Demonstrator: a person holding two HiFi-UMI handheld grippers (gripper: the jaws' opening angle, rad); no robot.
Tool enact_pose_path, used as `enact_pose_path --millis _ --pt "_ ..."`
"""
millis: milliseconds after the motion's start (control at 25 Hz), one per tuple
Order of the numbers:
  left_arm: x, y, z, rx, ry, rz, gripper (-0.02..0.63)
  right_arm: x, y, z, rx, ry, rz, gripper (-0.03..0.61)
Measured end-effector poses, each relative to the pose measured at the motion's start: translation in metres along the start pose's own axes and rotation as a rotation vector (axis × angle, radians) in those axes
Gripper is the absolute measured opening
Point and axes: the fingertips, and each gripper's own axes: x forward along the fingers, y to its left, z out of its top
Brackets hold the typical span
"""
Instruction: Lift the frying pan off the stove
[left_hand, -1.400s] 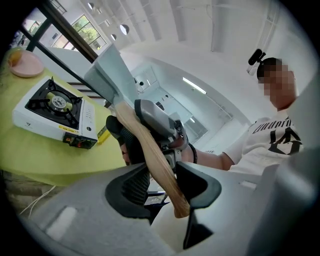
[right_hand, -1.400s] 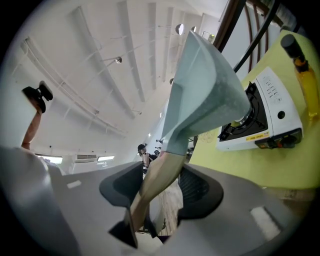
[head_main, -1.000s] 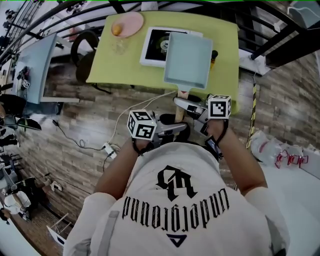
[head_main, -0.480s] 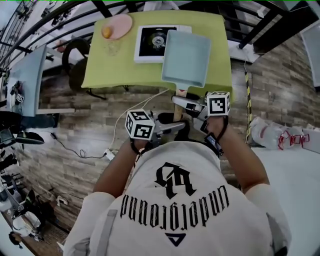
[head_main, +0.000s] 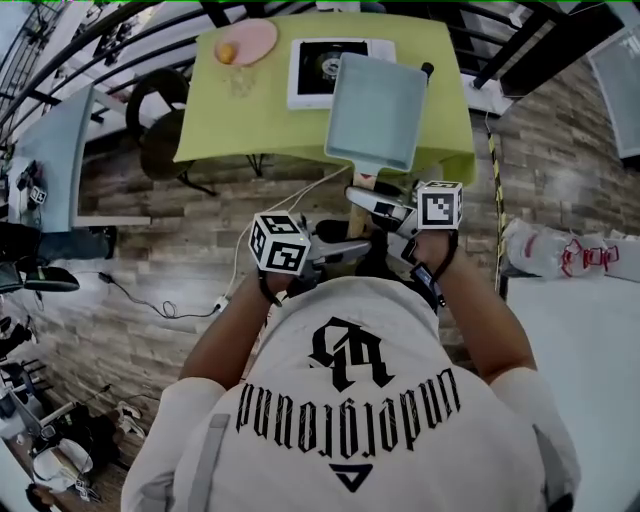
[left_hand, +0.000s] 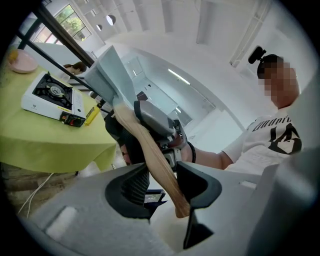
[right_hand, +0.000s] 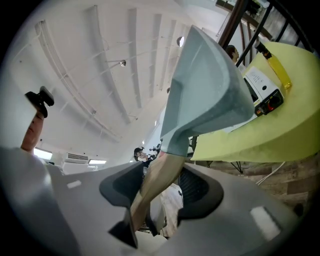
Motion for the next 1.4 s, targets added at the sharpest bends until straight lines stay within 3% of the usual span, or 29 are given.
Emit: enact_pose_path --millis 720,1400 --pt "-0.095 -0.033 -0.053 0.037 0.033 -0.016 0.186 0.072 0.055 -0.071 -0.012 -0.037 0.000 0.221" --pt "-0.112 -0.039 -0.069 0.018 0.029 -0.037 0.186 0.085 0.058 -0.092 -0.009 -0.030 -0.022 0.218"
